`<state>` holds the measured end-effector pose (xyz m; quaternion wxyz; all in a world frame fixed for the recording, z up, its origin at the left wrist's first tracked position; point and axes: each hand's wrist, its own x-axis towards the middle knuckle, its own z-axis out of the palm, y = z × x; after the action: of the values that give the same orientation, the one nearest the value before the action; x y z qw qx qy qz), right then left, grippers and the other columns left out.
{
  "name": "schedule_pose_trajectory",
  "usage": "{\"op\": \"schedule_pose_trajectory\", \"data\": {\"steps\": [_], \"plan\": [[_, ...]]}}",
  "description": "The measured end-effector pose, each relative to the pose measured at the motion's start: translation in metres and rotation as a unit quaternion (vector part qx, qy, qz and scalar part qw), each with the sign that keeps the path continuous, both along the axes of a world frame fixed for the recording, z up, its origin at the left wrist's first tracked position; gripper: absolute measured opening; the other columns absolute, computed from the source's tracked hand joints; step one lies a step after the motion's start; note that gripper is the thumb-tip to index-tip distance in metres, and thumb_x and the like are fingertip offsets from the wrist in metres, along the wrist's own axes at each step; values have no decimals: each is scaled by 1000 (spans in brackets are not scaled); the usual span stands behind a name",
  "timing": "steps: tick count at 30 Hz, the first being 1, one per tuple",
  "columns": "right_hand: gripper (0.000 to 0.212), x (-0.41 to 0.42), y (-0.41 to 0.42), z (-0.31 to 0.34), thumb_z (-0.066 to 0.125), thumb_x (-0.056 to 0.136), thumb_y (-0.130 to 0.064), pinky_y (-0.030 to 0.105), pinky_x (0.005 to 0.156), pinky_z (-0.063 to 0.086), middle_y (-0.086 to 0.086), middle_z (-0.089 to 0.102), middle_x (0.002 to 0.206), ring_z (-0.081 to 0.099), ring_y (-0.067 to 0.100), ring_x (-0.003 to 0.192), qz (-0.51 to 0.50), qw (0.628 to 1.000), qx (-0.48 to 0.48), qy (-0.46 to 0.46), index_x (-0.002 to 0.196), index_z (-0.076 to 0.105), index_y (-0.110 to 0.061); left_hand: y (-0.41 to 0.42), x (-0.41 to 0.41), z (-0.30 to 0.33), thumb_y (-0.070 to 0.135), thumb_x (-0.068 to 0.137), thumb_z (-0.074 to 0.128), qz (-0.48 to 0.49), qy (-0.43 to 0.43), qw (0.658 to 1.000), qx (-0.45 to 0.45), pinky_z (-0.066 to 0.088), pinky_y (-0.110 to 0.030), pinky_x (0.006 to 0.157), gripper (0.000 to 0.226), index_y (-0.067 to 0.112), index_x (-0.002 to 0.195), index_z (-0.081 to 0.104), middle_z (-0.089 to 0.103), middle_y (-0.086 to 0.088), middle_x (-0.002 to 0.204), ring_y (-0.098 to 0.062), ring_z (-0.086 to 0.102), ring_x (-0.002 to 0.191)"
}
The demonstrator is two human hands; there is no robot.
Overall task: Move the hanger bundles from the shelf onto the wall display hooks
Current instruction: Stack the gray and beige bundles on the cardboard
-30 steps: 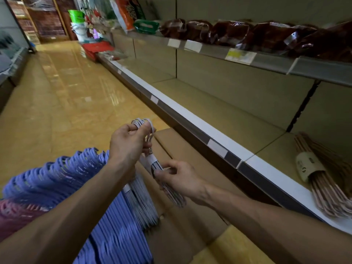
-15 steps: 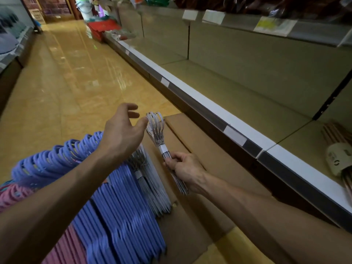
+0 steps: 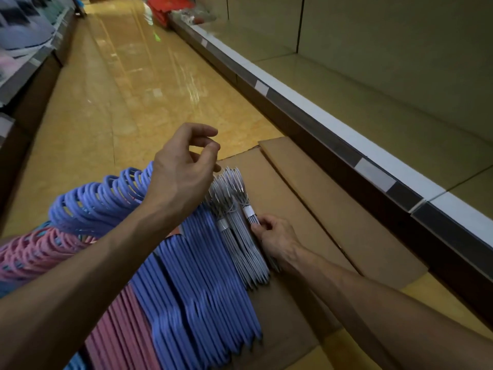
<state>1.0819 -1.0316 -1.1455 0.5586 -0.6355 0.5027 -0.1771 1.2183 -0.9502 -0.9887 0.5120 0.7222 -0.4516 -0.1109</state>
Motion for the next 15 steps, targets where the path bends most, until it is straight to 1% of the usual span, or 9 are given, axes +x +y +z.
{"op": "schedule_pose_trajectory", "data": {"steps": [4,8,10,11,13,15], "plan": [[22,-1,-2,0,60,98,-20,49,95,53,16,70,110,66,32,105,26,1000,9,2,115,67,-8,-1,0,-4,23,100,56,-6,9,1000,0,61,-42,73,19,26,119,59,64,6,102,-7,72,79],[31,-4,-5,6,59,99,-25,45,100,51,13,68,116,65,28,110,54,998,13,22,124,64,-7,-2,-3,-4,23,100,56,-12,18,1000,-2,61,-40,73,18,27,117,60,65,7,100,-8,72,79],[35,-6,-7,9,59,99,-31,43,102,50,11,68,117,64,25,110,74,996,8,39,125,63,-7,0,-6,-2,23,100,57,-15,19,1000,-3,62,-41,73,18,27,117,60,65,7,101,-8,72,79],[35,-8,-7,11,59,98,-34,41,99,51,9,68,114,64,23,107,81,995,2,50,121,64,-8,1,-8,0,23,100,57,-17,19,1000,-2,62,-42,73,18,27,117,61,65,6,101,-9,72,80],[30,-12,-9,15,60,97,-41,35,87,52,4,68,103,63,16,95,86,994,-11,72,109,65,-13,3,-13,2,24,100,56,-22,23,999,5,61,-44,73,17,27,116,61,66,5,102,-10,72,81],[22,-18,-11,21,60,96,-43,29,76,47,-3,64,92,58,9,83,87,992,-25,86,96,62,-20,6,-19,4,22,100,56,-31,42,999,10,61,-45,72,14,27,112,63,67,4,101,-11,71,80]]}}
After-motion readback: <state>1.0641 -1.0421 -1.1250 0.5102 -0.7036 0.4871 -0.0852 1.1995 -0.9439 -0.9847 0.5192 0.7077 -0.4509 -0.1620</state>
